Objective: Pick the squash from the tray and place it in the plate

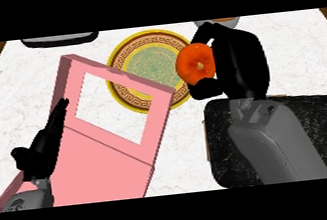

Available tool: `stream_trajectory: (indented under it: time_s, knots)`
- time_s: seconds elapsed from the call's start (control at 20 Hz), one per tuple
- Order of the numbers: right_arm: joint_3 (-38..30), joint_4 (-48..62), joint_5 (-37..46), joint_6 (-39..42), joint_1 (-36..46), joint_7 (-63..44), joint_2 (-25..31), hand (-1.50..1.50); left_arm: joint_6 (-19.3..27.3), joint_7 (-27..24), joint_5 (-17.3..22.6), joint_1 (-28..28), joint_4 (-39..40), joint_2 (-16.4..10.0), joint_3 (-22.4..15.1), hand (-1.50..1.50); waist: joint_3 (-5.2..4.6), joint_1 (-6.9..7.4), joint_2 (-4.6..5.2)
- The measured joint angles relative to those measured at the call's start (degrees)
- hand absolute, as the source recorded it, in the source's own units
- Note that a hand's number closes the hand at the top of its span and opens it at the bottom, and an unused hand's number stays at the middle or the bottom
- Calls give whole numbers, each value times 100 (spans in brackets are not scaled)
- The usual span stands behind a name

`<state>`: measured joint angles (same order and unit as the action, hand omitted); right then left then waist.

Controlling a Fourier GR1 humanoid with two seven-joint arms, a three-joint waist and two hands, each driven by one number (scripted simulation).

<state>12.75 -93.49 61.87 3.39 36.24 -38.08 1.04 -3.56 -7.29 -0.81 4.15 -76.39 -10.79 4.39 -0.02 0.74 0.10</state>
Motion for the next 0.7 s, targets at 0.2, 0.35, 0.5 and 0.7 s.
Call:
stream_trajectory:
  time_s: [0.2,0.35,0.5,0.7]
  knots:
    - [177,1115,-295,-661,588,-25,-64,150,-132,-40,54,-22,9,-93,71,0,0,39,8]
    - [195,2096,-563,-1196,1073,143,-84,150,-128,42,34,63,-24,-96,62,0,0,70,19]
    - [343,3034,-845,-1749,1517,201,-94,150,-223,47,89,89,-27,-158,115,0,0,106,28]
    - [577,3872,-1361,-2621,1968,46,-100,150,-193,20,47,188,86,-27,39,0,0,176,50]
